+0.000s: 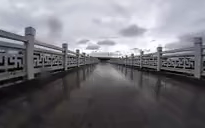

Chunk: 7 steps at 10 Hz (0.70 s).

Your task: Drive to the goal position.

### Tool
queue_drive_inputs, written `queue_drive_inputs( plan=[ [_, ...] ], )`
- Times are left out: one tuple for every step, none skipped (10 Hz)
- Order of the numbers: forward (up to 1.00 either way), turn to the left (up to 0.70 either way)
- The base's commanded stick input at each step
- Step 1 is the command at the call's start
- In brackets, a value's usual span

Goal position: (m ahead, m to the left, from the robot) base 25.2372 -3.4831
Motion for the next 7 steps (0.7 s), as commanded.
queue_drive_inputs(
  plan=[
    [0.4, 0.0],
    [0.4, 0.0],
    [0.4, 0.0],
    [0.4, 0.0],
    [0.4, 0.0],
    [0.4, 0.01],
    [0.4, 0.02]
  ],
)
